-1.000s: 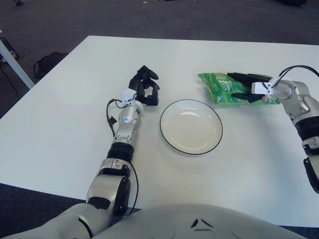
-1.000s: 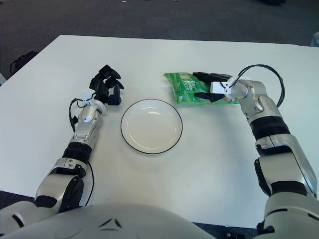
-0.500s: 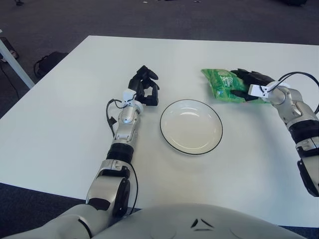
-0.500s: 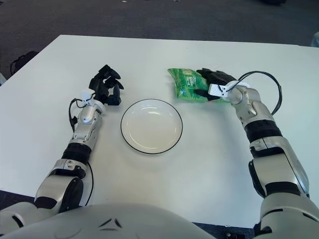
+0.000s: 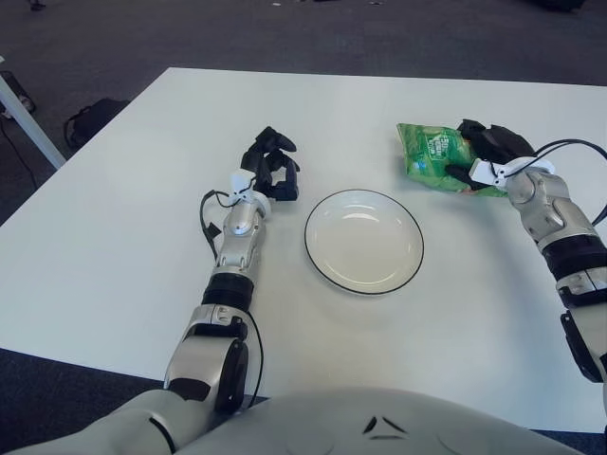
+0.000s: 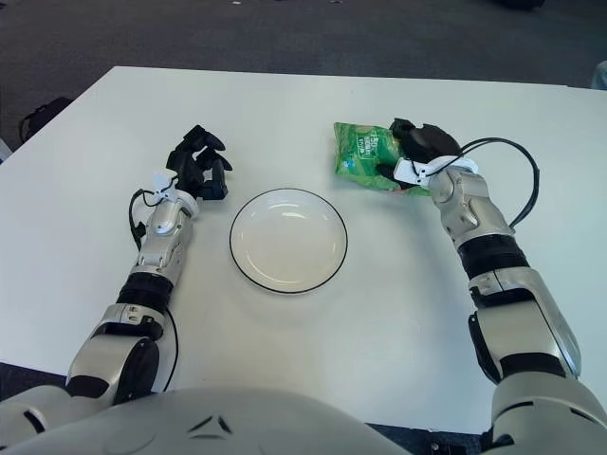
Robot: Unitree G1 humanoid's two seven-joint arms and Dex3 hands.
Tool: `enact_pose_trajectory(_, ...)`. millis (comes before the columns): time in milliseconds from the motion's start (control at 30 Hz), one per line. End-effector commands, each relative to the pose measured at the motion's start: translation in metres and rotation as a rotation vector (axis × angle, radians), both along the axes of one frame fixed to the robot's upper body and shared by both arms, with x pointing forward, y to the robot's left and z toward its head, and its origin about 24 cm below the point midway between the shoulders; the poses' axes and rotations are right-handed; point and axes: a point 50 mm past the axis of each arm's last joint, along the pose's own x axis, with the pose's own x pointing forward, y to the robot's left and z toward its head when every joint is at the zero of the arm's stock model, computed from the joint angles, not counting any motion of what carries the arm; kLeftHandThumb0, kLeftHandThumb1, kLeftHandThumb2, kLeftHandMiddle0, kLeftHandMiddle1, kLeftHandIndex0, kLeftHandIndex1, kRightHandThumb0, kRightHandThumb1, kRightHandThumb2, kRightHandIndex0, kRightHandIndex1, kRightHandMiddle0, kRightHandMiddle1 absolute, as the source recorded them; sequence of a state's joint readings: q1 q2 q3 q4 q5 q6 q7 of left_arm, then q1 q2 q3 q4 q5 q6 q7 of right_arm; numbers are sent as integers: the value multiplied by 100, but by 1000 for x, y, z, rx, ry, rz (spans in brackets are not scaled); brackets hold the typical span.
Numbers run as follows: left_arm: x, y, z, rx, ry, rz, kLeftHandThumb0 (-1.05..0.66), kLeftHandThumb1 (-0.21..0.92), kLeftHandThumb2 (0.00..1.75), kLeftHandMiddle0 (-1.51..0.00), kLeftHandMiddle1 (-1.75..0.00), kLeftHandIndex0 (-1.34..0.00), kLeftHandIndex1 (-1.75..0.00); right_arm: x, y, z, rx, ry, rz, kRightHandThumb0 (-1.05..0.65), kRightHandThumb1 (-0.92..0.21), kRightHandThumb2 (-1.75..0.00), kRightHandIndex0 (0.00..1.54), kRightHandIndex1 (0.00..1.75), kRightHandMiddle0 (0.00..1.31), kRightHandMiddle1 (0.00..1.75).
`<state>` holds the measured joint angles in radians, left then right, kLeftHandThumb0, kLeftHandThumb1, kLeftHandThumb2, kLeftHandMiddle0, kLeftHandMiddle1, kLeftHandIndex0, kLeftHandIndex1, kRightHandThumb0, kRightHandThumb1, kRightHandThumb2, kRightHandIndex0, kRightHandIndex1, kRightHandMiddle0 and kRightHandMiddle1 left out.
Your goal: Put the snack into the plate.
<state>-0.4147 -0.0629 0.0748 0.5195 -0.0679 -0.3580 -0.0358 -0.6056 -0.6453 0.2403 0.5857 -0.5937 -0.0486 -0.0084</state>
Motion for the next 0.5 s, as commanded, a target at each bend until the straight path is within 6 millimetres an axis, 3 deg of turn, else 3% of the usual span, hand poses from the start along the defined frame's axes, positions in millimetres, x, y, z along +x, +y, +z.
enact_pose_trajectory(0,-15,6,-32,9,119,17,-1,14,152,-63,-175,-62,-175,-7,-2,-22,51,72,-38,0,-4,-156,84,152,66,175)
enact_pose_trajectory(367,-13,6,-32,37,131,-14,-1,14,153,-63,-175,-62,-175,-9,2,-17,139,11,-63,0,-2,-161,86,160,62,175)
enact_pose_trajectory(467,-13,6,-33,46,135,-14,-1,14,153,-63,-175,-62,-175,-10,9,-3,153,-44,-41,0,-4,-160,84,163,61,175)
